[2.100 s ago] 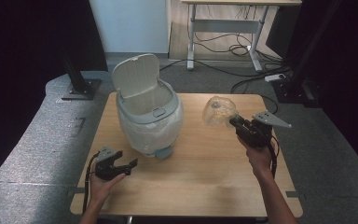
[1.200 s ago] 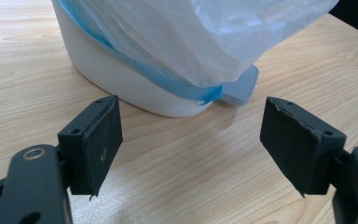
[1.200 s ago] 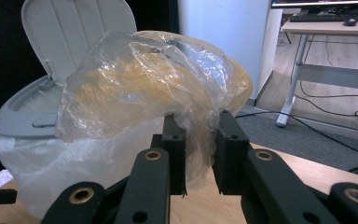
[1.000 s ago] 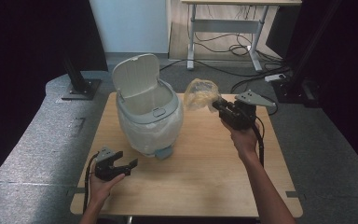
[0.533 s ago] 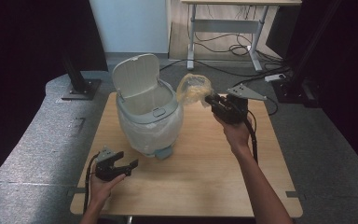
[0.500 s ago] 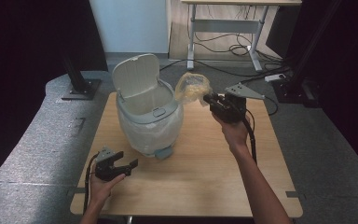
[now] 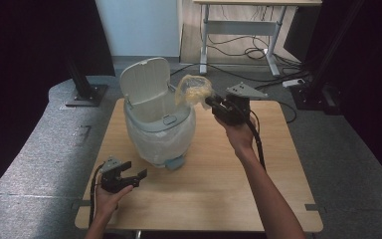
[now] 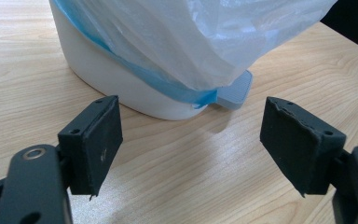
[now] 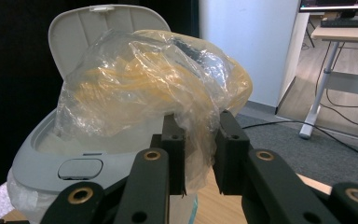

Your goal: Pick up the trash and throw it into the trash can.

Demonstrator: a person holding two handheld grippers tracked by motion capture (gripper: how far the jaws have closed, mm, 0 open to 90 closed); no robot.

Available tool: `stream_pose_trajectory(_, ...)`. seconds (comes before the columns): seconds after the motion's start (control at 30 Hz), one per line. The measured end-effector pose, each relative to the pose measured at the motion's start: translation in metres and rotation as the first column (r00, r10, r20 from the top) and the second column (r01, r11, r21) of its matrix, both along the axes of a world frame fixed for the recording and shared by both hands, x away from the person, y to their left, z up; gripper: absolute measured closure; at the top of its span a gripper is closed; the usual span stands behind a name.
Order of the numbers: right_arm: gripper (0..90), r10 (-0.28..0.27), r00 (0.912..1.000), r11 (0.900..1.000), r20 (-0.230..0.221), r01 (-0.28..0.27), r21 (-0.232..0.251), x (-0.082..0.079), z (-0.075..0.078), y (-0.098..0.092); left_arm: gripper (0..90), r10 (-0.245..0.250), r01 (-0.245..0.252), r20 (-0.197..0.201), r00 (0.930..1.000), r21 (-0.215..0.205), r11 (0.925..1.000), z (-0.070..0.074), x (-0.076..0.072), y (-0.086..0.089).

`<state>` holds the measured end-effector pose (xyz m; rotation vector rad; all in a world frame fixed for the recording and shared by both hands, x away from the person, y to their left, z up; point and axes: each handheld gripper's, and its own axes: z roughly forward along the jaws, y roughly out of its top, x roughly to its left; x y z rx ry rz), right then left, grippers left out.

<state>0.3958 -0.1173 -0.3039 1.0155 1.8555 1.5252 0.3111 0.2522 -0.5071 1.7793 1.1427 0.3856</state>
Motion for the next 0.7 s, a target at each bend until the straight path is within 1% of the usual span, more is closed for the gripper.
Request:
stream_pose_trajectory(0.17, 76.6, 0.011, 0.9999, 1.000, -0.002, -0.011, -0.006, 0.002, 0.003, 0.006, 20.6, 0.001, -0.001, -0.001, 1.0000, -0.003, 1.0000, 0.000, 0.000, 0.001)
stream_pose_trajectory(0.27, 76.6, 0.019, 0.9998, 1.000, -0.007, -0.019, 0.000, 0.004, 0.004, 0.010, 20.6, -0.002, 0.002, -0.006, 1.0000, -0.004, 1.0000, -0.001, 0.000, 0.000)
stream_pose_trajectory(0.37, 76.5, 0.028, 0.9996, 1.000, -0.005, -0.028, -0.008, 0.007, 0.005, 0.017, 20.6, -0.006, 0.006, -0.004, 1.0000, 0.001, 1.0000, 0.000, 0.000, -0.001)
stream_pose_trajectory(0.7, 76.6, 0.043, 0.9991, 0.999, -0.004, -0.043, -0.010, 0.012, 0.009, 0.026, 20.6, -0.006, 0.006, -0.004, 1.0000, 0.003, 1.0000, 0.000, 0.000, -0.001)
